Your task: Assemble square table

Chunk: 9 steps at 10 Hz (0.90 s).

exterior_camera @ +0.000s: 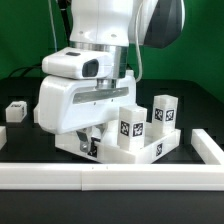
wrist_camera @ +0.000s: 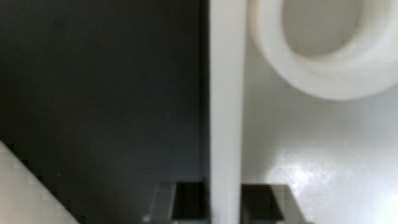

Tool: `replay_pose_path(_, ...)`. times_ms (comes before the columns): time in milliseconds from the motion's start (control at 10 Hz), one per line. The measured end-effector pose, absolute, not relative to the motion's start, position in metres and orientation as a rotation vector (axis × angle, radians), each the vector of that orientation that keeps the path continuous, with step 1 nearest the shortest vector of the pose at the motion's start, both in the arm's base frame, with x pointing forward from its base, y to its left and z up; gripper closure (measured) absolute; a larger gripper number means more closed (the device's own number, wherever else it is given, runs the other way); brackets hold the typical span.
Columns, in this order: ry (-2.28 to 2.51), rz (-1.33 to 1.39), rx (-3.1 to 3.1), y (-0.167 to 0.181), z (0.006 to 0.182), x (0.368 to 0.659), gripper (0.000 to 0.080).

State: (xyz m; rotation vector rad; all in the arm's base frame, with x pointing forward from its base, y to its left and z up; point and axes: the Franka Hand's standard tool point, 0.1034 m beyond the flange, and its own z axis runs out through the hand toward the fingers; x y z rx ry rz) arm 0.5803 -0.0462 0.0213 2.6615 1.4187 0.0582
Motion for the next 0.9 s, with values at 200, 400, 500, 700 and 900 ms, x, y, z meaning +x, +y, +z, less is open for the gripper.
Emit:
replay_pose_path(200,1.559,0.033,2.566,-0.048,0.021,0.580,0.0732)
replay_pose_path(400,1.705,0.022,2.456,-0.023,0.022,0.585,0.0732)
replay_pose_path(500,1.766,0.023,2.412,-0.010,0.021,0.587,0.0732)
replay_pose_path(700,1.939,0.056,2.231,0.007,0.023,0.596,0.0732)
replay_pose_path(900,2.031,0.027,2.140,-0.001,0.023,0.595,0.0729)
